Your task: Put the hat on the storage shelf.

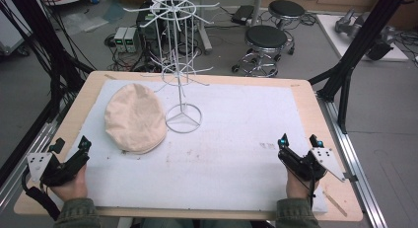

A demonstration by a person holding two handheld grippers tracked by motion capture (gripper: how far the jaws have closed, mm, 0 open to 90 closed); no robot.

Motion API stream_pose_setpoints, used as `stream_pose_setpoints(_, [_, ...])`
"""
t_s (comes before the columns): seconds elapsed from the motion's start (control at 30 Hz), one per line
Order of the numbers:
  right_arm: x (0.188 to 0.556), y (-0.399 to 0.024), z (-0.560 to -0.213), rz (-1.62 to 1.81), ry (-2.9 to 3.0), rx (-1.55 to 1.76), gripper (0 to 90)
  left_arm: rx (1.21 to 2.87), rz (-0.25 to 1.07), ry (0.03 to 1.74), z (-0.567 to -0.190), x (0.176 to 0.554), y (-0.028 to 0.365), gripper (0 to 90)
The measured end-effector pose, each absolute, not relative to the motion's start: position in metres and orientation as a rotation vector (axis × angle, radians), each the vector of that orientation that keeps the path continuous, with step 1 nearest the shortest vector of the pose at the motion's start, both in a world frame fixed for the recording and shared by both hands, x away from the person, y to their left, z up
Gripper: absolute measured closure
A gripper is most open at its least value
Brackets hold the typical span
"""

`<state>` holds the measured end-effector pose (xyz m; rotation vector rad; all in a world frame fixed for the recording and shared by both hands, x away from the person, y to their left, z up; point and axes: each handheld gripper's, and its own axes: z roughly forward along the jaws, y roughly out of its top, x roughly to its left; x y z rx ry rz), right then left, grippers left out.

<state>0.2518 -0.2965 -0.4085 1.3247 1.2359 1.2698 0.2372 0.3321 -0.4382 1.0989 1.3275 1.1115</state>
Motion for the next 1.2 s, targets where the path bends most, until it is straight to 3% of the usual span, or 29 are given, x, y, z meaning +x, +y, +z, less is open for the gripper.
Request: stream_pose_setpoints(1.2, [0.251, -0.2964, -0.4091, 1.246, 1.239, 1.333, 7.8, 1.133, 1.108, 1.29, -0.4313, 0.2475, 0.3259, 23.4])
